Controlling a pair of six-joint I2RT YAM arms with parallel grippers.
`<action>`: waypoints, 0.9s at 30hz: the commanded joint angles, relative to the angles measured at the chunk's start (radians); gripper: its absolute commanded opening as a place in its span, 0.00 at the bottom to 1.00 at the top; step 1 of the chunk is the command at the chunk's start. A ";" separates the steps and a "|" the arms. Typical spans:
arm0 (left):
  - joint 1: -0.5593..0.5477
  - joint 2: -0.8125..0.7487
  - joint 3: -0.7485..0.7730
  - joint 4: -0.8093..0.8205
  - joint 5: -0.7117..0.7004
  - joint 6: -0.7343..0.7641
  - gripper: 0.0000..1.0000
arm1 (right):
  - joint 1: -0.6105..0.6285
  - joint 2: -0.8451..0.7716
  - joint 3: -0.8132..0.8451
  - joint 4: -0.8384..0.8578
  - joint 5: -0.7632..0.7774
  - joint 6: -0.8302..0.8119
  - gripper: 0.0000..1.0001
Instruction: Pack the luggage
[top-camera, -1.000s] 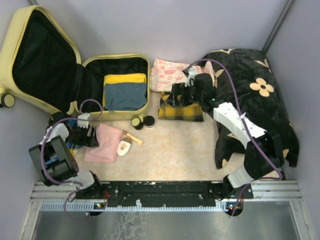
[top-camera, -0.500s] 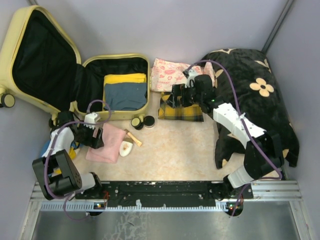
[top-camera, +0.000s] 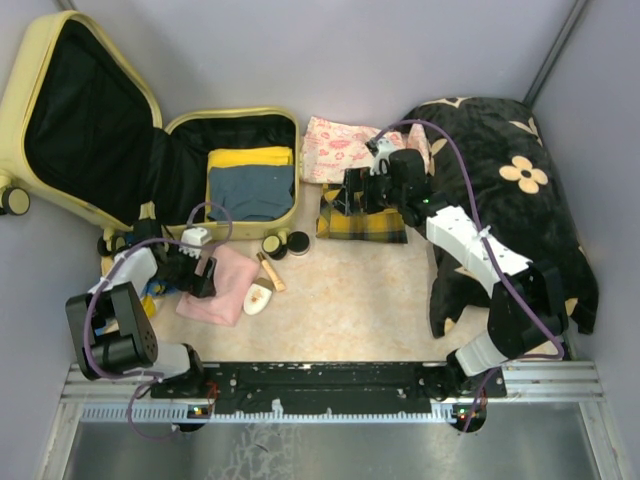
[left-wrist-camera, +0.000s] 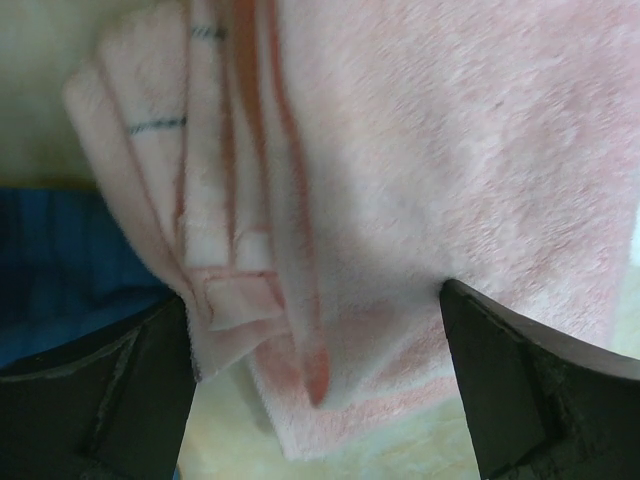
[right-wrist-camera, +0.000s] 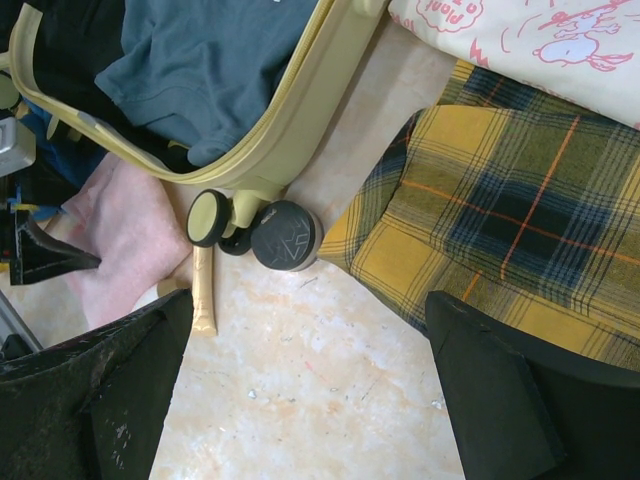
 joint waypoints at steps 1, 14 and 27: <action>0.112 0.028 0.010 -0.079 0.003 0.030 1.00 | -0.013 -0.031 -0.002 0.027 -0.008 -0.005 0.99; 0.278 -0.018 0.156 -0.270 0.153 0.134 1.00 | -0.022 -0.040 -0.012 0.028 -0.017 -0.003 0.99; 0.265 -0.040 0.074 -0.277 0.173 0.082 0.94 | -0.023 -0.030 -0.012 0.035 -0.027 0.015 0.99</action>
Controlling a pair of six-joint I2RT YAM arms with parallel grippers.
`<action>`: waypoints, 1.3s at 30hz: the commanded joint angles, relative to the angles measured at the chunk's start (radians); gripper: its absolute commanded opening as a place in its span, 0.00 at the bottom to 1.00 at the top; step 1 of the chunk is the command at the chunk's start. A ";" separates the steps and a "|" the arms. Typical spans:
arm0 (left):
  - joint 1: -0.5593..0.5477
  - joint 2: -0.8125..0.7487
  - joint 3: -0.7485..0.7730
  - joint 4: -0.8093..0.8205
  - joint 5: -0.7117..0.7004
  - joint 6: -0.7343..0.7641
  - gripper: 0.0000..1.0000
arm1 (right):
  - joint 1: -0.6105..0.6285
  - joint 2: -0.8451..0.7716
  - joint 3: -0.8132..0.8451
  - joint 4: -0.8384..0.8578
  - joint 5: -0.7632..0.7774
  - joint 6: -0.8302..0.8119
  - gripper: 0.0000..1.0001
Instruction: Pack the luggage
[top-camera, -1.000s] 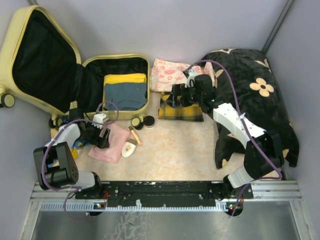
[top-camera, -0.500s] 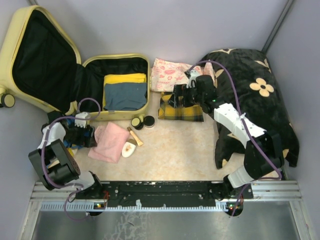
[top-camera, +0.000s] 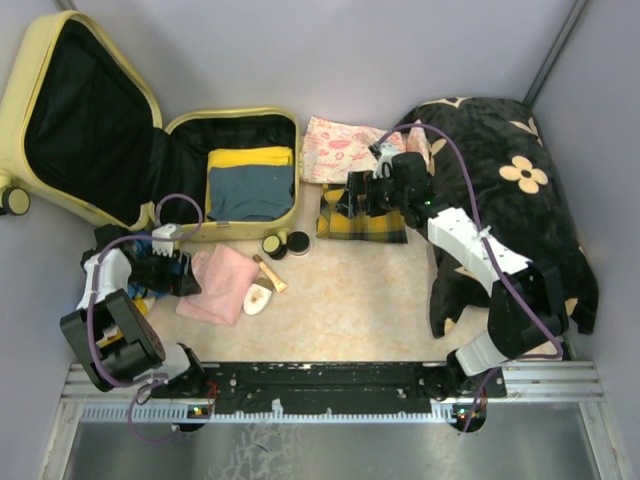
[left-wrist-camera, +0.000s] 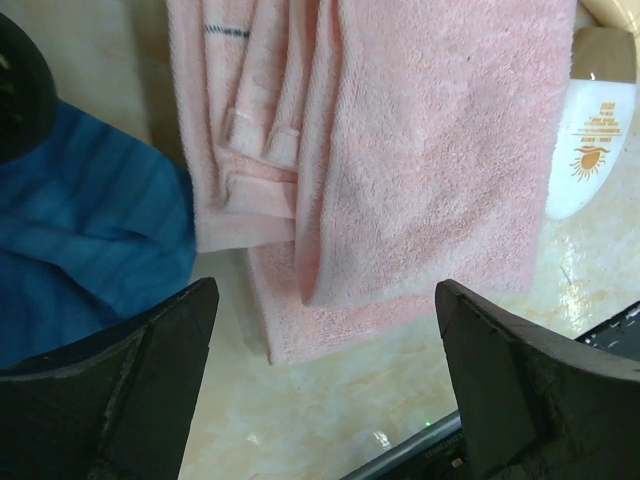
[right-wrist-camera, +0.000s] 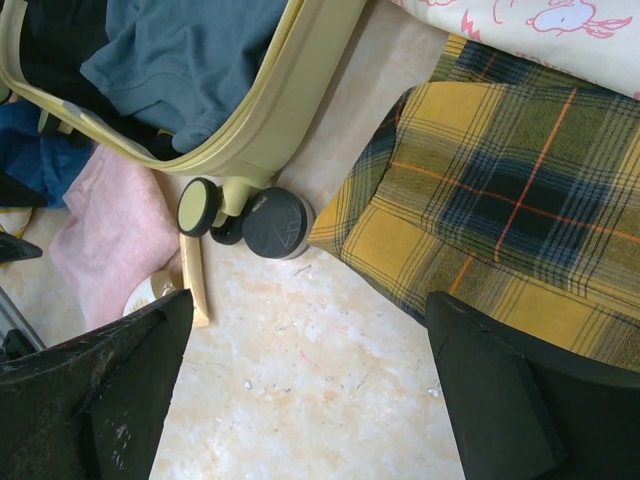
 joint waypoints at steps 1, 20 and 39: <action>-0.003 0.020 -0.039 -0.017 -0.032 -0.027 0.94 | -0.003 -0.027 0.021 0.037 -0.011 0.010 0.99; -0.154 0.151 -0.079 0.267 -0.155 -0.177 0.88 | -0.002 -0.004 0.040 0.043 -0.012 0.021 0.99; -0.305 0.059 -0.149 0.267 -0.292 -0.098 0.05 | -0.002 0.014 0.063 0.042 -0.014 0.018 0.99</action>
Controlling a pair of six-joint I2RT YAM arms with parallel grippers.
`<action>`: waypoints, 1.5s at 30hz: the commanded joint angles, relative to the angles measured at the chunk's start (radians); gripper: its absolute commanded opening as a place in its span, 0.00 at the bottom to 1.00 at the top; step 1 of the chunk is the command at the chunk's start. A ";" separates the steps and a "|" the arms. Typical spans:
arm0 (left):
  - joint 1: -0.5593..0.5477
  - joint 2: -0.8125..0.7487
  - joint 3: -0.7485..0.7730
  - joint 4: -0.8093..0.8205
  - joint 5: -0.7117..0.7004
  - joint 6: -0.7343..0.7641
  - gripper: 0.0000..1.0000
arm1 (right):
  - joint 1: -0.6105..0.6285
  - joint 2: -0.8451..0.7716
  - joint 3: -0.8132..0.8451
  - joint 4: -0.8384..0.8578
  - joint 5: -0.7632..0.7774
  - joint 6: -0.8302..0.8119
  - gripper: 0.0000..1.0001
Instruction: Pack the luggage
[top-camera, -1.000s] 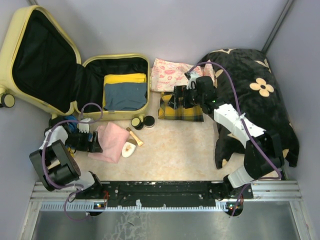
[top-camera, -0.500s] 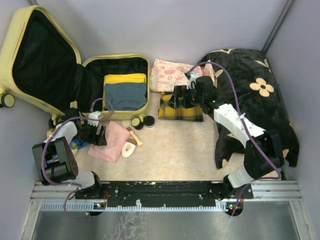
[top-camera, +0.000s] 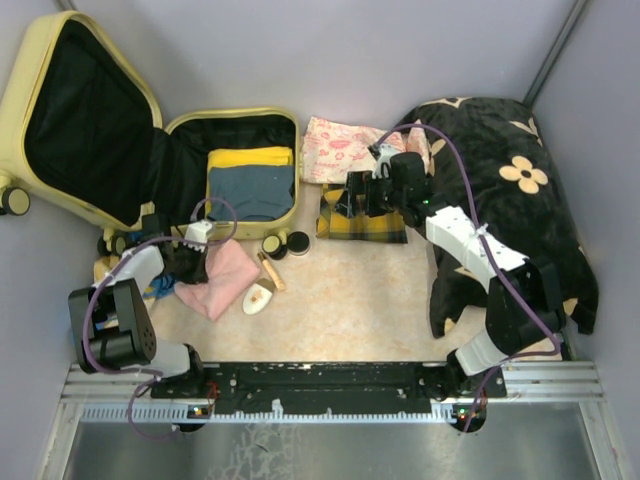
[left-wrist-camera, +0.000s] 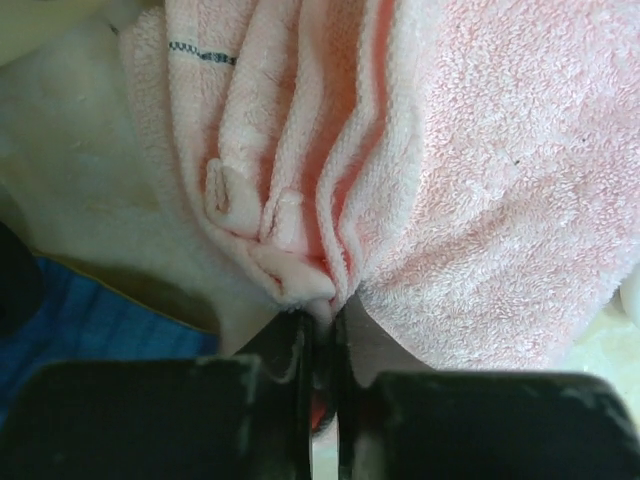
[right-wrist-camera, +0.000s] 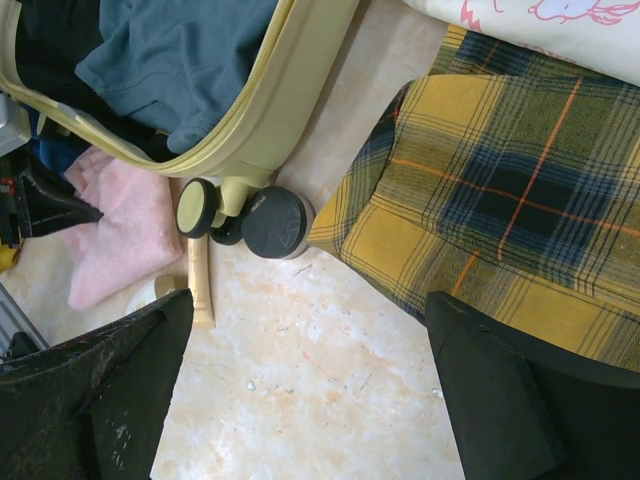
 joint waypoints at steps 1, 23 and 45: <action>0.000 -0.095 -0.049 -0.130 -0.024 0.129 0.01 | -0.003 -0.008 0.055 0.040 -0.012 -0.001 0.99; -0.002 -0.254 0.550 -0.251 0.308 -0.131 0.00 | -0.002 -0.055 0.019 0.057 -0.001 0.004 0.99; -0.002 0.305 0.571 0.308 -0.308 -0.333 0.00 | -0.009 -0.069 0.032 0.006 0.047 -0.060 0.99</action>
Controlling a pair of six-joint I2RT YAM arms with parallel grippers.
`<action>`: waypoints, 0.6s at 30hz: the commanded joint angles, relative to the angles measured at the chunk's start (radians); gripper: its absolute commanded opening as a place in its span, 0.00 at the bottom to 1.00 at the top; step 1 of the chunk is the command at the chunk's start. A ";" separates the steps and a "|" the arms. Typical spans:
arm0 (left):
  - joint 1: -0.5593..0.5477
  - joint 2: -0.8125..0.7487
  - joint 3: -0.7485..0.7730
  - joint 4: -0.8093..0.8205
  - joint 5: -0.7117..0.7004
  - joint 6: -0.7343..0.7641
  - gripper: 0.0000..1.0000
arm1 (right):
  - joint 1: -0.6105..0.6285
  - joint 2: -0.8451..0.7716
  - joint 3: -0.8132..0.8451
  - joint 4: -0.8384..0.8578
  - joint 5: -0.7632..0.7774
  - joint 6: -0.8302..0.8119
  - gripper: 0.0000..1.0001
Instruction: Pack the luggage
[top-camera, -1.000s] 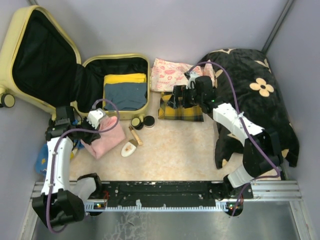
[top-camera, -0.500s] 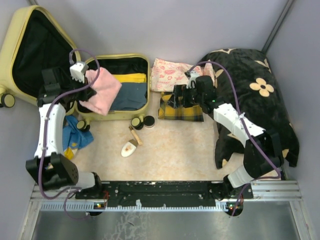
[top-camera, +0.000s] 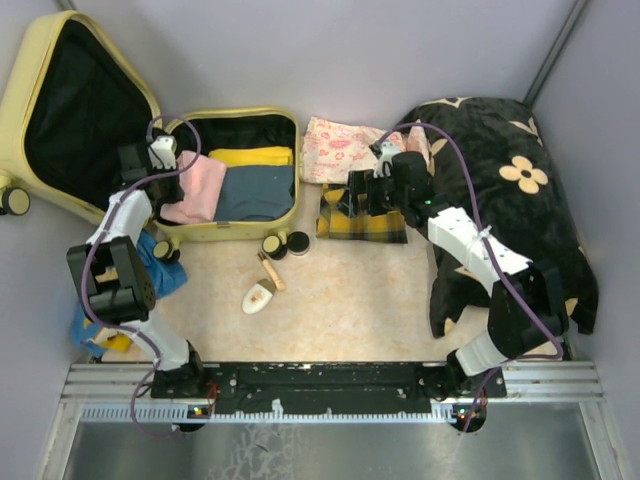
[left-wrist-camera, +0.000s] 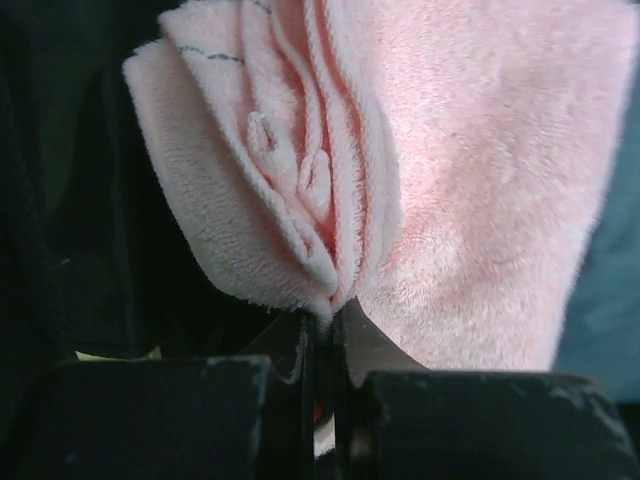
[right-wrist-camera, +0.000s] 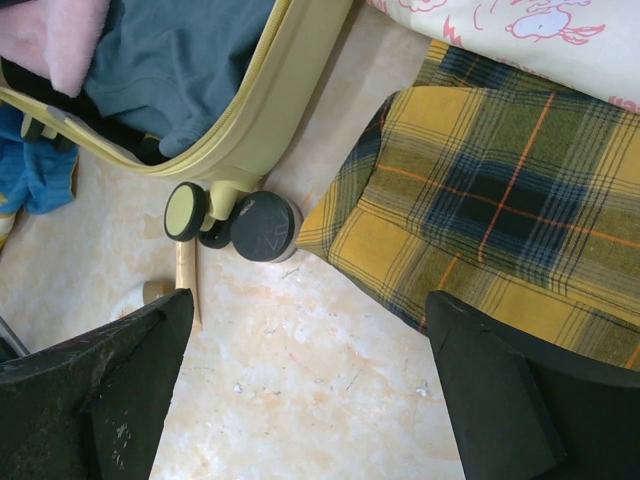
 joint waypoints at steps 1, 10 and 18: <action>-0.001 0.059 -0.004 0.115 -0.210 0.085 0.00 | -0.010 -0.045 0.033 0.012 0.019 -0.032 0.99; -0.016 0.194 0.051 0.086 -0.338 0.182 0.00 | -0.025 -0.002 0.058 -0.008 0.039 -0.093 0.99; -0.018 0.145 0.088 0.016 -0.306 0.179 0.56 | -0.065 0.088 0.144 -0.084 0.077 -0.280 0.98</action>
